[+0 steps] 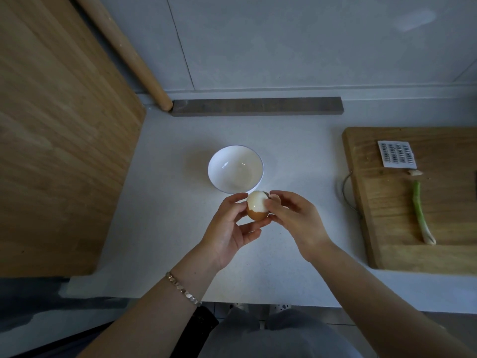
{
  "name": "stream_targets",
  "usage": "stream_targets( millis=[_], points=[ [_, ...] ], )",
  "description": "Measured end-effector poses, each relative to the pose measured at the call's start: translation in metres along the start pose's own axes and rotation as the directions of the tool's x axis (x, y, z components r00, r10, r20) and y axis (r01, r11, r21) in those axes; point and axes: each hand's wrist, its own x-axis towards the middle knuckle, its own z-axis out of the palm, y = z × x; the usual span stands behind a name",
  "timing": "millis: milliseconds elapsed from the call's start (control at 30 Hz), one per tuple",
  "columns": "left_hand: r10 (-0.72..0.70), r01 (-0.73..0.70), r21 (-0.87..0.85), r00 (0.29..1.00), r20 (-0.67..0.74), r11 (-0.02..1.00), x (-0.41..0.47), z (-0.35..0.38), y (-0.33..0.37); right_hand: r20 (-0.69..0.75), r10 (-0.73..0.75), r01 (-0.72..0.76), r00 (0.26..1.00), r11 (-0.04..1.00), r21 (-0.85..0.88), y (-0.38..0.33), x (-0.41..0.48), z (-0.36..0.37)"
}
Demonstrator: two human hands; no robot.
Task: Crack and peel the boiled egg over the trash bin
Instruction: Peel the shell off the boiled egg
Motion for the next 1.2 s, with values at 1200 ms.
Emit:
stream_targets(
  millis=[1200],
  points=[
    [0.15, -0.114, 0.321, 0.985, -0.09, 0.94, 0.003, 0.007, -0.01, -0.017, -0.027, 0.026, 0.999, 0.997, -0.074, 0.006, -0.002, -0.007]
  ],
)
